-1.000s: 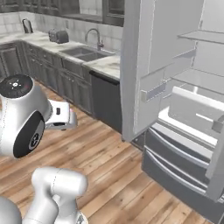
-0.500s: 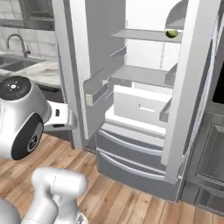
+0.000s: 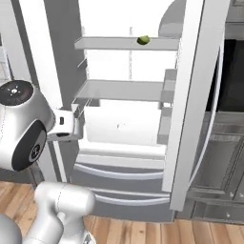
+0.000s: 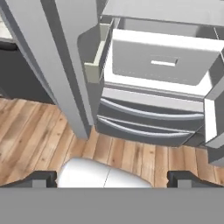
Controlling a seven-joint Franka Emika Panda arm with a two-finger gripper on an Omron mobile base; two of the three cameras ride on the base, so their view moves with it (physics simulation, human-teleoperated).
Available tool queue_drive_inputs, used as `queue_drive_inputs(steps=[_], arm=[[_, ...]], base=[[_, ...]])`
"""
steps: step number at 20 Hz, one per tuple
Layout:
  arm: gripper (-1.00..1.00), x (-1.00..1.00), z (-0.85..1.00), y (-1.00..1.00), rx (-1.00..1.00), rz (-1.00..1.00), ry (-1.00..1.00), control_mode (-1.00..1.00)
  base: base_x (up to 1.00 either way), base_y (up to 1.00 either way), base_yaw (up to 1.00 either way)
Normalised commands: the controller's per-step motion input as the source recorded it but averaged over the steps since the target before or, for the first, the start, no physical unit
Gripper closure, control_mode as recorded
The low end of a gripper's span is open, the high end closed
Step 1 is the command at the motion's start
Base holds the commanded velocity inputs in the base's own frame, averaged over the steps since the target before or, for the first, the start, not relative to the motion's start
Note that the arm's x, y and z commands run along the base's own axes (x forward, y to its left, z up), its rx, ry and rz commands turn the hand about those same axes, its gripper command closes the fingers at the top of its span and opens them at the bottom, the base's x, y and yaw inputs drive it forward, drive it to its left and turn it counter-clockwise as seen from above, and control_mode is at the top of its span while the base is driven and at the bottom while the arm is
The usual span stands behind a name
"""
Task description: Grab the lime and lemon wedge from the fridge, place them in the blender, close the lid, and turn on the blender to create a marinade.
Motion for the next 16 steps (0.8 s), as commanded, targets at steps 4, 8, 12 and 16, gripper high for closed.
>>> queue_drive_inputs(steps=[4, 8, 12, 16], arm=[[-1.0, 0.0, 0.0, 0.0, 0.0, 0.0, 0.0, 1.0], [-1.0, 0.0, 0.0, 0.0, 0.0, 0.0, 0.0, 1.0], [-1.0, 0.0, 0.0, 0.0, 0.0, 0.0, 0.0, 1.0], [-1.0, 0.0, 0.0, 0.0, 0.0, 0.0, 0.0, 1.0]], base=[[0.26, -0.07, -0.5], [0.12, -0.06, -0.11], [0.41, -0.06, 0.07], [0.44, -0.51, 0.12]])
